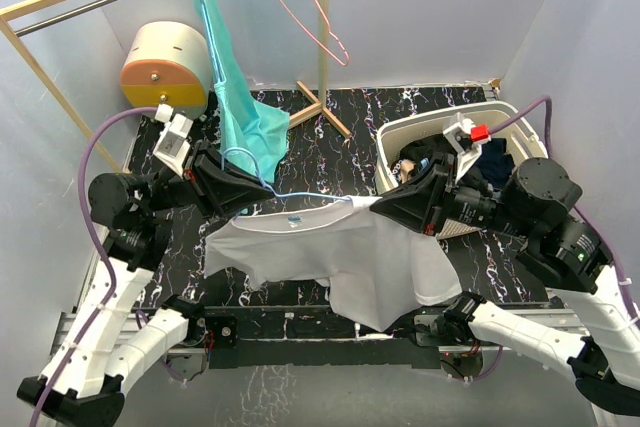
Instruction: Remove the t-shirt from the hanger
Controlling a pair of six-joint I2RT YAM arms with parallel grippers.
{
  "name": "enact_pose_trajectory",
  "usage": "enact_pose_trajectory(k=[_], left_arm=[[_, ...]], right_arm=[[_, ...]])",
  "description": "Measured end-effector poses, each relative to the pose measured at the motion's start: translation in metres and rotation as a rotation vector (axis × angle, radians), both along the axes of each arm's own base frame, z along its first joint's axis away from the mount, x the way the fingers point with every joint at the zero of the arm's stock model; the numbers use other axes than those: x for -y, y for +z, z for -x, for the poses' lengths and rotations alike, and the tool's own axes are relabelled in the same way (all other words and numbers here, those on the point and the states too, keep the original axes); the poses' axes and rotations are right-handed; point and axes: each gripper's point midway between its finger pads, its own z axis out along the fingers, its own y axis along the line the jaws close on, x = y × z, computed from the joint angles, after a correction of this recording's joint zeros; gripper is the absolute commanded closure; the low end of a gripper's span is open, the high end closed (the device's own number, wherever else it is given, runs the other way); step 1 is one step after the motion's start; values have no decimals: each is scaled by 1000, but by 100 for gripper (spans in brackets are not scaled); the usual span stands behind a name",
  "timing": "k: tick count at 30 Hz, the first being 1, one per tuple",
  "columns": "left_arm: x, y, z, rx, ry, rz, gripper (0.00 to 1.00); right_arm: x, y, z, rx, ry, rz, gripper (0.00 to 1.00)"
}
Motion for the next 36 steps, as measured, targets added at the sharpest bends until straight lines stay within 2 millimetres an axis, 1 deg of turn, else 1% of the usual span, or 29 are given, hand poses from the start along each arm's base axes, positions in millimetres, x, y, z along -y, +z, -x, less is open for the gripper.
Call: enact_pose_trajectory(k=[2,4,6,9,10,11,12,14,15,17,21,27,31,33,36], left_arm=[[-2,1,4,11,17,-23,100],[-5,2,9,17,33,-44,100],[-8,4,13,24,49,-59,100],[-12,7,18,33,73,-80,100],[-13,9,19,37,78,-84,100],[-14,10,22,41,84,-90,100],[-15,11,23,44,88,-94,100],[-16,11,25,45,95,-105,100],[-16,11,25,44,100,-110,100],[-17,8,24,33,109,-121,100],[-17,-2,19,-4,133,-148,100],[-20,-8,18,-18,161,-161,100],[-21,-10,19,-18,173,-168,100],[-22,-12,19,-21,180,-173,100],[-24,-13,21,-23,187,-174,100]], right_arm=[[-1,-6,-1,-6,0,13,64],[-1,-15,-1,-16,2,39,51],[2,-26,0,-23,1,73,44],[9,-38,6,-30,6,120,42],[11,-42,8,-31,8,134,43],[13,-45,10,-34,11,147,47],[16,-49,12,-38,12,159,53],[21,-54,17,-37,12,178,68],[24,-55,18,-35,9,185,73],[29,-59,19,-42,-5,201,79],[36,-67,15,-57,-52,238,91],[51,-69,7,-71,-152,278,92],[66,-69,-6,-78,-269,297,92],[81,-68,-17,-92,-381,298,92],[105,-60,-29,-111,-546,276,92]])
